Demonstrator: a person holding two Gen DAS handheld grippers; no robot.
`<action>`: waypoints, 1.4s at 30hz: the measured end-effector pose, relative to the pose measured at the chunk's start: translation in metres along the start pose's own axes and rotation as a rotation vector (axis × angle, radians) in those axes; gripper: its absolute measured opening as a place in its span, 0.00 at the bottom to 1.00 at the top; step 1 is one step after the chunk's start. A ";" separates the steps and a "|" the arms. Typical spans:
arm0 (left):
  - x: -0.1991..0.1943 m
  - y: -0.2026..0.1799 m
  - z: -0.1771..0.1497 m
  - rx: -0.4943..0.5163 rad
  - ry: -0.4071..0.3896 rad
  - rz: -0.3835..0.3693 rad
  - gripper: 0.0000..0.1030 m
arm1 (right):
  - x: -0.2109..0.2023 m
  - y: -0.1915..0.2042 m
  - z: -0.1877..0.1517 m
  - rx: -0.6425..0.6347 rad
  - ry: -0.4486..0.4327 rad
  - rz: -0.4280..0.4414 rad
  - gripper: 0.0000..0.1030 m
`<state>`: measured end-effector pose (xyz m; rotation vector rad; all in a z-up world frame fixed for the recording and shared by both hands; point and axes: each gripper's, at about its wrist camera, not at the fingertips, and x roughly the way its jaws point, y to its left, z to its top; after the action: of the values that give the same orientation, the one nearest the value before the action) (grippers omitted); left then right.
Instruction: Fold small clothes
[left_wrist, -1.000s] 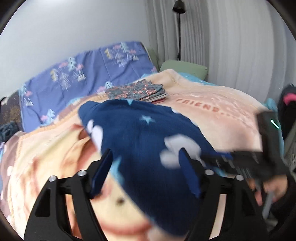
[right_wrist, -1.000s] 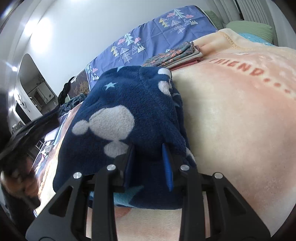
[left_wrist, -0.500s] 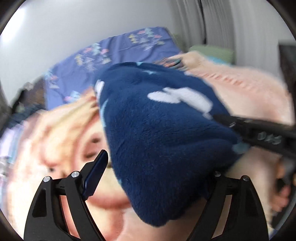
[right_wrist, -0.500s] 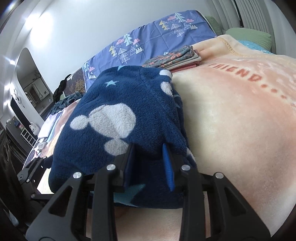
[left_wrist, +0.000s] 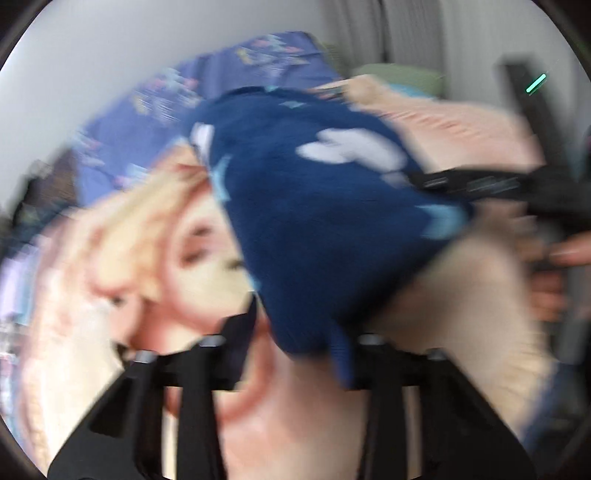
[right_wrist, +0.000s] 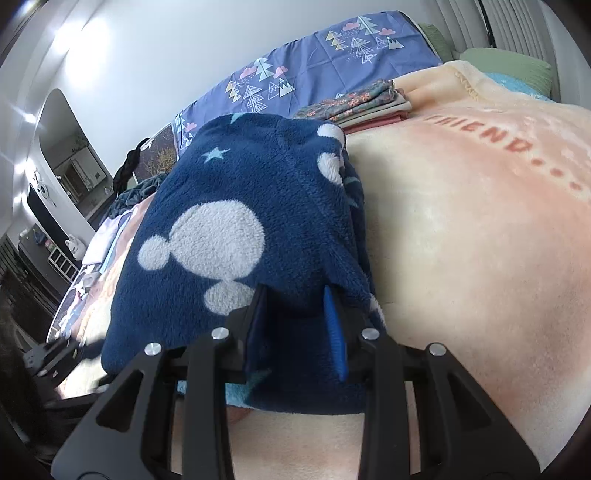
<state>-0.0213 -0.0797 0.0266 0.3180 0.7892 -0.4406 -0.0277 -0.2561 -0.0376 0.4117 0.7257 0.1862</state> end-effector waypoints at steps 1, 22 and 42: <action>-0.012 0.002 0.003 0.001 -0.017 -0.035 0.21 | 0.000 0.000 0.001 0.000 -0.002 -0.001 0.30; 0.073 0.051 0.069 -0.069 -0.074 -0.074 0.35 | -0.029 0.022 0.033 -0.045 -0.052 -0.003 0.50; 0.161 0.115 0.159 -0.215 -0.067 -0.054 0.18 | 0.078 0.021 0.088 -0.132 0.088 -0.124 0.32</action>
<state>0.2321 -0.0909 0.0261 0.0812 0.7731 -0.4111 0.0885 -0.2395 -0.0161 0.2326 0.8179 0.1347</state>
